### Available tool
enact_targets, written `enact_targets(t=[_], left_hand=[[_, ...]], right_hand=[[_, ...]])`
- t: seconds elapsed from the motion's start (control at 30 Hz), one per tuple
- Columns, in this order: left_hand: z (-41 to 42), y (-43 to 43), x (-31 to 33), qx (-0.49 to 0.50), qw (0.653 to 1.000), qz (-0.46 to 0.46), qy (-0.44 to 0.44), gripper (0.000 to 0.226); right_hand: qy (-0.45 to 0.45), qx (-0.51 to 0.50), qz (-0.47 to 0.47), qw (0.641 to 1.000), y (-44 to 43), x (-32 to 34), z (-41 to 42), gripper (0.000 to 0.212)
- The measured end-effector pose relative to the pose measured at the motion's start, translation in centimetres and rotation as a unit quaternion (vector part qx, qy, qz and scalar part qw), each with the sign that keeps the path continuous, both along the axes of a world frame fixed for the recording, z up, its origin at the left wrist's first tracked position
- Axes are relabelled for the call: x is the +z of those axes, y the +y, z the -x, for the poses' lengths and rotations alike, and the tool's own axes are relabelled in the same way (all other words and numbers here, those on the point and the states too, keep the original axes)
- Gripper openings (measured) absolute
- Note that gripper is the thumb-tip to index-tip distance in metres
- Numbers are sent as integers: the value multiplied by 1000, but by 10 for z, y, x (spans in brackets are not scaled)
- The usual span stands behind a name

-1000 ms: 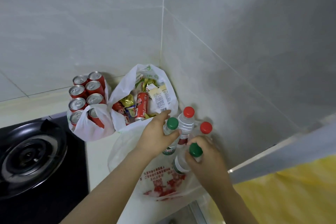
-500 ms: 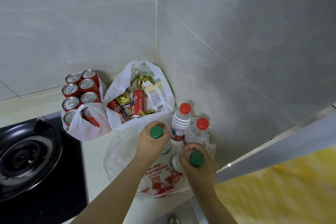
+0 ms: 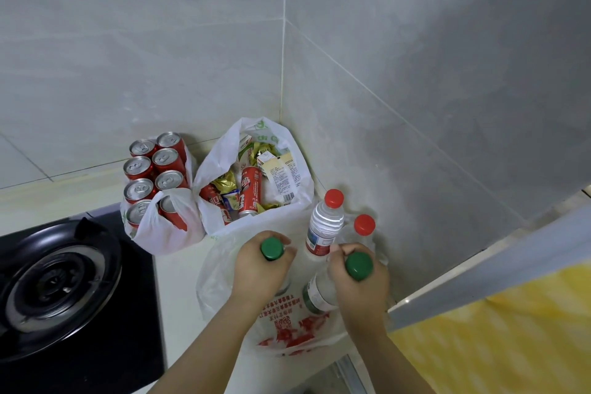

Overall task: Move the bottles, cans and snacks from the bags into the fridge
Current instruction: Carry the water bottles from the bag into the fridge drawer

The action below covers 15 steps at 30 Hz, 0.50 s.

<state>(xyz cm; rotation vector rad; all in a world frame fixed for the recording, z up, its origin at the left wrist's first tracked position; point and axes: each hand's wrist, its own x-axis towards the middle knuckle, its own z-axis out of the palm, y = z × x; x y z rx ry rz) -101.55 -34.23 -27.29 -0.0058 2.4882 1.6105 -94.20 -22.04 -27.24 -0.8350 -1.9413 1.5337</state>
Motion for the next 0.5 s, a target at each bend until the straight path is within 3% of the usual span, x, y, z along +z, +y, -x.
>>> enact_targets(t=[0.23,0.5], left_hand=[[1,-29,53,21,993,-57,100,15],[-6,-74,131,96,958,-141,232,22]], right_hand=[[60,45,-66,995,-13,48,7,29],[191,99,-77,974,-39,104,18,24]])
